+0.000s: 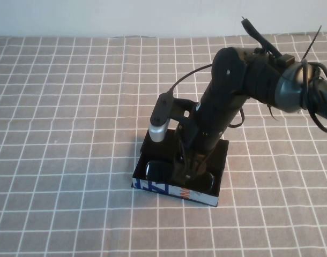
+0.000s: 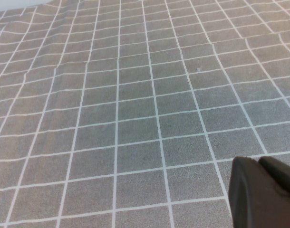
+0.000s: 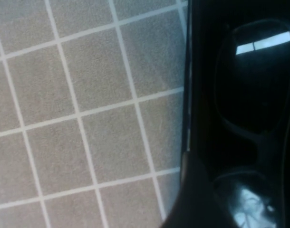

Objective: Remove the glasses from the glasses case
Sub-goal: Pick up the glasses from the glasses case

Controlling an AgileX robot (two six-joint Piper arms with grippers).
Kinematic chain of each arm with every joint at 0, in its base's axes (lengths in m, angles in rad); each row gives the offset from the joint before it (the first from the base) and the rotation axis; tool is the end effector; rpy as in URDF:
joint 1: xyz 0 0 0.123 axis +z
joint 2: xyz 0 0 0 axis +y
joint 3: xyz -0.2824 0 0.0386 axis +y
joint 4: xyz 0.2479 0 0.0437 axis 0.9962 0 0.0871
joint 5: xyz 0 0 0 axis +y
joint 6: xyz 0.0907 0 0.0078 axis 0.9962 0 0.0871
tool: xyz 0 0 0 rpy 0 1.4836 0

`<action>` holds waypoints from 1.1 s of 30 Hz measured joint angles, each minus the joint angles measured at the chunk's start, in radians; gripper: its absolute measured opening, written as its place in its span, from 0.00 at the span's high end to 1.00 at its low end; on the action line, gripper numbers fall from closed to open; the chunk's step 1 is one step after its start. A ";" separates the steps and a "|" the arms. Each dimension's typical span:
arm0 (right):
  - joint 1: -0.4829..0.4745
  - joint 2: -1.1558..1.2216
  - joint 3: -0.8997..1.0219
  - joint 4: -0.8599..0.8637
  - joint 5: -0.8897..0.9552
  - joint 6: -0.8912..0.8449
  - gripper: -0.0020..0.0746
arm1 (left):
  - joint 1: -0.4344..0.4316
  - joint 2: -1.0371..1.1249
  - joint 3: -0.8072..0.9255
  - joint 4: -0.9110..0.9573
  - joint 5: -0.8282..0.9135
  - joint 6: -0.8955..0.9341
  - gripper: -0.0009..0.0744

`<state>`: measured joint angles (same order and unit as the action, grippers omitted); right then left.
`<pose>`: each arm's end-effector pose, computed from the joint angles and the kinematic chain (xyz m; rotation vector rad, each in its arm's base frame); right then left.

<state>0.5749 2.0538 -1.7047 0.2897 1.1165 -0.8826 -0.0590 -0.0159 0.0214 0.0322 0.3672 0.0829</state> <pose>0.3493 0.2542 0.2254 -1.8120 2.2525 0.3489 0.0524 -0.0020 0.1737 0.1514 1.8502 0.0482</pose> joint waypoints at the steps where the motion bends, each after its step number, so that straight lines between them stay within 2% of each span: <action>1: 0.000 0.000 0.000 0.000 -0.002 -0.005 0.47 | 0.000 0.000 0.000 0.000 0.000 0.000 0.99; 27: 0.000 0.083 -0.001 -0.038 -0.098 -0.013 0.50 | 0.000 0.000 0.000 0.000 0.000 0.000 0.99; 30: 0.000 0.091 -0.001 -0.040 -0.098 -0.013 0.53 | 0.000 0.000 0.000 0.000 0.000 0.000 0.99; 33: 0.000 0.092 -0.001 -0.040 -0.102 -0.013 0.63 | 0.000 0.000 0.000 0.000 0.000 0.000 0.99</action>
<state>0.5749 2.1456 -1.7055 0.2499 1.0149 -0.8952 -0.0590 -0.0159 0.0214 0.0322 0.3672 0.0829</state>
